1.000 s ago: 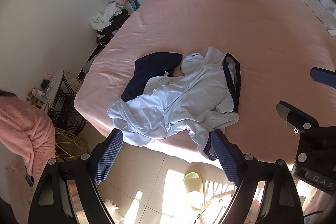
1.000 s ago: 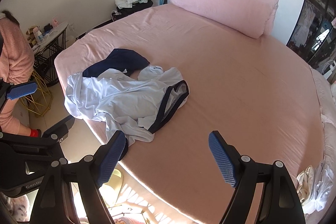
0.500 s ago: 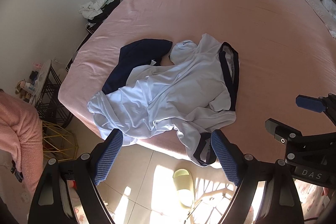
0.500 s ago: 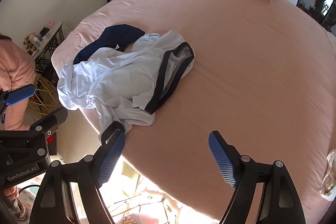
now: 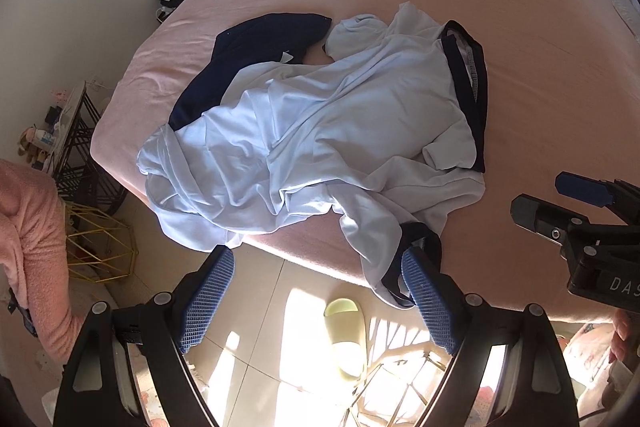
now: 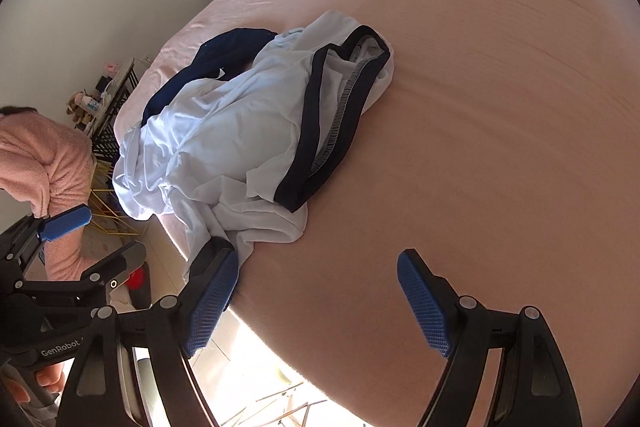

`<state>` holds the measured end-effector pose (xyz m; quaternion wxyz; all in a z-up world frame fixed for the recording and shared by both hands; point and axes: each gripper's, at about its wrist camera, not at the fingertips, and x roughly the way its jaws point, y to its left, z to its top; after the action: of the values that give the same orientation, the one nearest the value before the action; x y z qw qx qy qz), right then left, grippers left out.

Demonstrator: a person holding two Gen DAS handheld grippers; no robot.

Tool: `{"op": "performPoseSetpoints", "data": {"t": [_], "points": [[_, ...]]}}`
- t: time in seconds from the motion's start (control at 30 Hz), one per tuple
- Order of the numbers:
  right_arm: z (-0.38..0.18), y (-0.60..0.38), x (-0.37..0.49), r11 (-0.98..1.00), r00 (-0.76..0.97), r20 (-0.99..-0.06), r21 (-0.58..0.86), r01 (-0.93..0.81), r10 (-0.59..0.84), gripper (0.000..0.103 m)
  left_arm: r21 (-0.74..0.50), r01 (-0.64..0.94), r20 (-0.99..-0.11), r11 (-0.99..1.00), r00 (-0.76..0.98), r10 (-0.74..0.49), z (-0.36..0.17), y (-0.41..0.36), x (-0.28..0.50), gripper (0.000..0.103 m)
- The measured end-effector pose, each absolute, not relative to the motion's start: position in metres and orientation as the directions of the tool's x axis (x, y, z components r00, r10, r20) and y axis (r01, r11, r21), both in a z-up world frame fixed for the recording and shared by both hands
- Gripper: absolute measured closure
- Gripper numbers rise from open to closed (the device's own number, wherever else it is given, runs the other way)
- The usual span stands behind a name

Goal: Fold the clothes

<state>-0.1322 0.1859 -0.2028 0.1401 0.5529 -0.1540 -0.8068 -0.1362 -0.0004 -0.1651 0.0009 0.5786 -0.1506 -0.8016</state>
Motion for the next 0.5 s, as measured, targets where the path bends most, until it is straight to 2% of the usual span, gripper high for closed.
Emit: {"op": "performPoseSetpoints", "data": {"t": [0.3, 0.5], "points": [[-0.226, 0.178, -0.139, -0.903, -0.332, -0.847, 0.427, 0.038, -0.415, 0.021, 0.119, -0.133, -0.959, -0.984, -0.27, -0.08, -0.183, -0.018, -0.143, 0.017], [-0.237, 0.177, -0.145, -0.864, -0.359, -0.81, 0.503, -0.017, -0.464, 0.021, 0.039, -0.103, -0.938, -0.994, -0.347, 0.0, -0.191, -0.028, -0.148, 0.017]]}}
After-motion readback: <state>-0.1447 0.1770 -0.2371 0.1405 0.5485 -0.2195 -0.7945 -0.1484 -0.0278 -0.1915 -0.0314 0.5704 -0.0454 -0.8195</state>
